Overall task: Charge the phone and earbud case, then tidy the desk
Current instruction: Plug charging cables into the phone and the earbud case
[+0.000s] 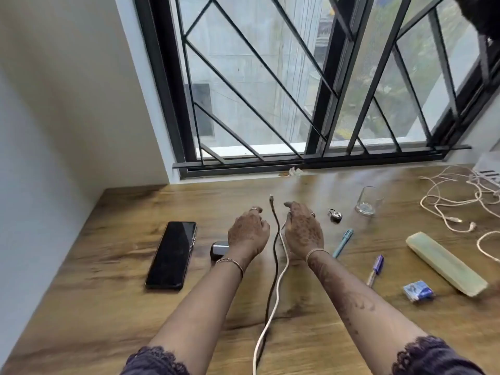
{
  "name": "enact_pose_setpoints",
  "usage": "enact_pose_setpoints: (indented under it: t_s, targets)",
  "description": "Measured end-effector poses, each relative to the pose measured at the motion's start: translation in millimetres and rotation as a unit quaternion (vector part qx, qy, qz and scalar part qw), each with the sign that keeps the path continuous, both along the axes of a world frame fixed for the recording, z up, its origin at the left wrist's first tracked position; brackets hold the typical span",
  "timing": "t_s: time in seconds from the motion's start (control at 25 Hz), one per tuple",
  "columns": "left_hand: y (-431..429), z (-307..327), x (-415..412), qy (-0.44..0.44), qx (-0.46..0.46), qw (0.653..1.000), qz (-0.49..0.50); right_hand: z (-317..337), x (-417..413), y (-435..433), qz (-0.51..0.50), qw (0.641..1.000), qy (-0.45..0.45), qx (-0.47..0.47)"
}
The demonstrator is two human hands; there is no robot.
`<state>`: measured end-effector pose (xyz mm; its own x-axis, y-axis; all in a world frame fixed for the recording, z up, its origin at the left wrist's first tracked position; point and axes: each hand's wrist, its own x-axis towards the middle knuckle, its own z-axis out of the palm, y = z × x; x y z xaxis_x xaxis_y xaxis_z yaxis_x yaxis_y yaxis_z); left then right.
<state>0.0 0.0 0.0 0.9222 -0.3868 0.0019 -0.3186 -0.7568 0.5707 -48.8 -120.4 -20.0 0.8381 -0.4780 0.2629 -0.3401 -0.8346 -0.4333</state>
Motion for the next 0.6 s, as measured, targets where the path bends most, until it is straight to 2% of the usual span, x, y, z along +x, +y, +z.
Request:
enact_pose_setpoints:
  t_s: [0.2,0.6]
  targets:
    - [-30,-15,29,0.058,0.077,0.995,0.000,-18,15,-22,-0.013,0.999,0.030,0.001]
    - [-88,-29,89,0.035,0.132,0.990,0.044,-46,47,-45,0.011,0.999,-0.015,-0.040]
